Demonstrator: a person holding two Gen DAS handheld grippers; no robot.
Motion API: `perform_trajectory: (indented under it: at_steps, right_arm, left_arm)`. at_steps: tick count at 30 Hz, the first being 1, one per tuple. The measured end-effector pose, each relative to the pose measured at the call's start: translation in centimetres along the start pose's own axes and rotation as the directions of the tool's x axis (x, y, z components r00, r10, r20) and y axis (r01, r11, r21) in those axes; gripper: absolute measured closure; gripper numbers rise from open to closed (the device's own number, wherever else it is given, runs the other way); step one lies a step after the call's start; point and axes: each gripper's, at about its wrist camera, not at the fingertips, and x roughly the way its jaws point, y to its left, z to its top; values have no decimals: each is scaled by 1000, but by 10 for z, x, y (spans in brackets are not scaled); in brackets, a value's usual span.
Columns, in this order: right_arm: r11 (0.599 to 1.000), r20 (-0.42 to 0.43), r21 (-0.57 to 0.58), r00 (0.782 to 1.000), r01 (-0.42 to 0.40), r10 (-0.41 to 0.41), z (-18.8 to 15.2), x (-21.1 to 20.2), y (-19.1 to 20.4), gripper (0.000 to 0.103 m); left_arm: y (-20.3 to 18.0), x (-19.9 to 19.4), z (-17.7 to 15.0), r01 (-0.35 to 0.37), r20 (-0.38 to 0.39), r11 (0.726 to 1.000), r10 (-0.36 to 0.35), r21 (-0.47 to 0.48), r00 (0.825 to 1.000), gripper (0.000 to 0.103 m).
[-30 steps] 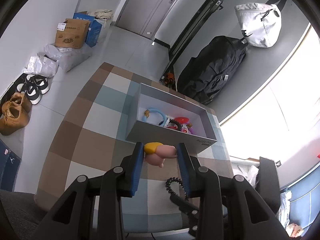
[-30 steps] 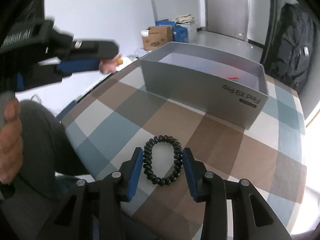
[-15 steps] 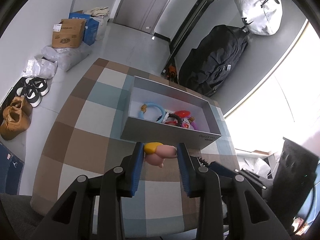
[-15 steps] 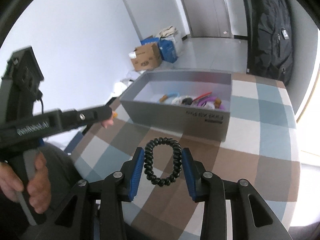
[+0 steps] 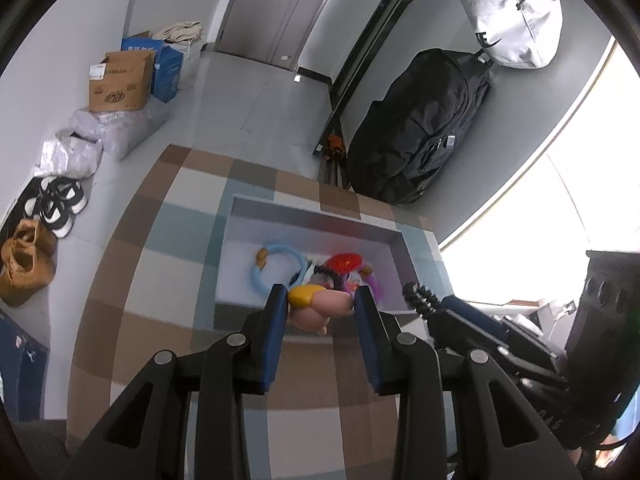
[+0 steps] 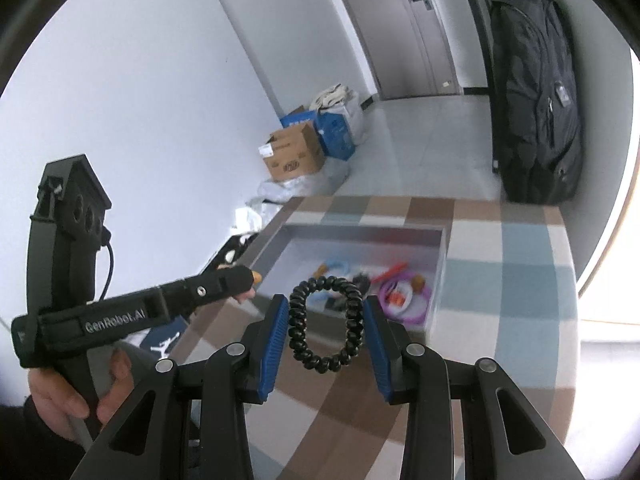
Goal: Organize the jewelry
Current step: 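Carry the doll with the left tool while the right tool carries the hair tie over the box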
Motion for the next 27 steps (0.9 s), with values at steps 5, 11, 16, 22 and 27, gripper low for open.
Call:
perform_trajectory:
  at_steps: [5,11,16,22,27]
  right_arm:
    - [1000,6,3,1000,-3,3,14,5,-7,66]
    - [1000,7,6,1000,-5,5,33,21,-20,66]
    - [1000,-5,6,1000,-8,8,44,36,-29,66]
    - [1000,-19,7,1000,-16,16,48,52,-37,66]
    - [999,-48,41,998,-28,30,45,61,-46,66]
  left_arm:
    - [-5,12,13,9,-15,1000,-9,13,1000,75]
    - [-6,30,28,16,-34,999,-15,28,999,75]
    - [-1,46,39,20,-54,1000,-19,18,998,75]
    - [4,62,44,29,-83,999,-27,21,996,75]
    - [2,71,43,36,-112,999,-31,36,993,74]
